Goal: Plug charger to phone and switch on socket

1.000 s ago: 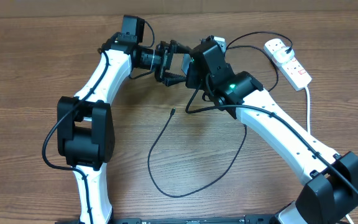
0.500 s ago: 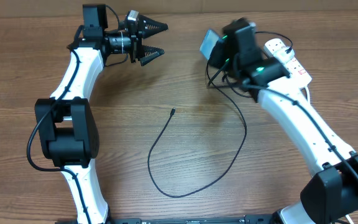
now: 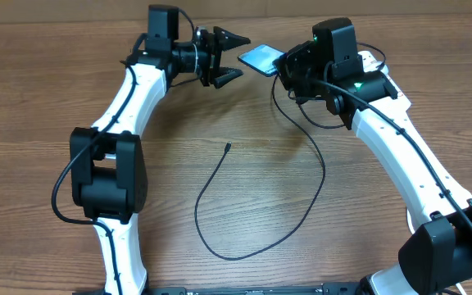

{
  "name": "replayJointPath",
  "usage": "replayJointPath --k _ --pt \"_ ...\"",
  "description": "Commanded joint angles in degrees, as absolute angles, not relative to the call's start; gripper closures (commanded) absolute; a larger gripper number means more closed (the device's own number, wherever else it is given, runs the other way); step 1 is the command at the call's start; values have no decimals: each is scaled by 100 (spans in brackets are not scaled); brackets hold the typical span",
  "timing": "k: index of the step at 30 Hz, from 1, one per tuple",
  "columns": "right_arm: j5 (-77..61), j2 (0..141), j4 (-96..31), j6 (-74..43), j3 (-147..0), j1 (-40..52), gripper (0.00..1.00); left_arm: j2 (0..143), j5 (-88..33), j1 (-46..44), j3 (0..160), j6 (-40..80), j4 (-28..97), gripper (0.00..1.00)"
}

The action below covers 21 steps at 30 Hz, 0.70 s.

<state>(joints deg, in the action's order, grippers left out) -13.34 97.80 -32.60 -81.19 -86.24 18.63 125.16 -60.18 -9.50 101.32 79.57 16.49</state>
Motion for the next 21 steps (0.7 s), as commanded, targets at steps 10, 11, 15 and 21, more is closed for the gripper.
replayJointPath --k 10,11,15,21 --pt "-1369 9526 -3170 -10147 -8851 2224 95 12361 -5808 -1085 10254 9244 1295 41" --pt "-1221 9526 -3175 -10180 -8851 2246 95 12361 -5808 -1100 10254 9288 1271 43" --pt "-1203 9526 -3166 -10182 -8851 2255 95 12361 -5854 -1140 10254 9400 1253 49" --pt "-1162 9526 -3085 -10184 -8851 2255 96 12361 -6337 -1203 10254 9736 840 52"
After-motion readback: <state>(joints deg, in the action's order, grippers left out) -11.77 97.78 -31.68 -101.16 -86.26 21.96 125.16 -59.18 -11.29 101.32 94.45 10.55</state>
